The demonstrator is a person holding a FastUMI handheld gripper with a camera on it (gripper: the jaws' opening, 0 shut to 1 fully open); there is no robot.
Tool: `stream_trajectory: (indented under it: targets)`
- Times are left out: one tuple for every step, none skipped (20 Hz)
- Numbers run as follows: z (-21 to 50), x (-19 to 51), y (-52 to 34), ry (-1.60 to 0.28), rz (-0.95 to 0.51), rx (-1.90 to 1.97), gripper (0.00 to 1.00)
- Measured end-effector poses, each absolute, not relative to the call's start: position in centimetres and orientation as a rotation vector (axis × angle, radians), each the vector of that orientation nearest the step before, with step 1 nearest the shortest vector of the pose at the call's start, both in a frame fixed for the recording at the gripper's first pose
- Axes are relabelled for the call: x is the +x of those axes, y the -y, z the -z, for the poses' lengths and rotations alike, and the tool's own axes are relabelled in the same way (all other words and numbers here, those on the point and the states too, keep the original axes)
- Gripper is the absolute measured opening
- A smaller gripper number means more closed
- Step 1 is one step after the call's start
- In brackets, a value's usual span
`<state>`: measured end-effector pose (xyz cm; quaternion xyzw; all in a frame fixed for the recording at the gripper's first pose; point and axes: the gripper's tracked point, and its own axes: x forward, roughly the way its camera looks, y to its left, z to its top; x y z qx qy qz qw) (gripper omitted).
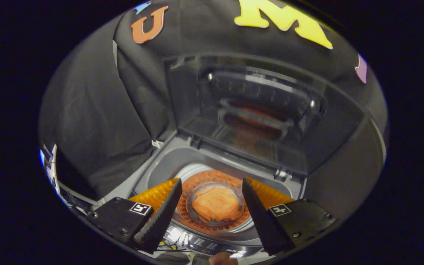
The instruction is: Put the clothes into the washing machine and then close the washing machine lid.
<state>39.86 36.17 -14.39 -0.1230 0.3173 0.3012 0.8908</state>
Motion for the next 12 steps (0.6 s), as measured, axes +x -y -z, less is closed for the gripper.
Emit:
stream_trajectory:
  targets:
    - [12.5,40.1,-36.5,-0.618,-0.636,-0.251,1.0]
    - [10.3,40.2,-36.8,-0.58,-0.645,-0.242,1.0]
    - [8.2,40.4,-37.1,-0.547,-0.653,-0.228,1.0]
    - [6.2,40.8,-37.4,-0.518,-0.66,-0.212,1.0]
    - [4.0,41.4,-37.7,-0.486,-0.66,-0.194,1.0]
    - [2.3,41.8,-37.9,-0.466,-0.657,-0.183,1.0]
    - [0.4,42.3,-38.0,-0.446,-0.652,-0.171,1.0]
    - [-1.2,42.9,-38.1,-0.429,-0.643,-0.157,1.0]
    - [-2.8,43.4,-38.1,-0.414,-0.633,-0.143,1.0]
    - [-4.2,44.1,-38.1,-0.404,-0.615,-0.134,1.0]
    - [-5.2,45.1,-38.0,-0.398,-0.593,-0.128,1.0]
    - [-5.5,46.4,-37.8,-0.398,-0.566,-0.127,1.0]
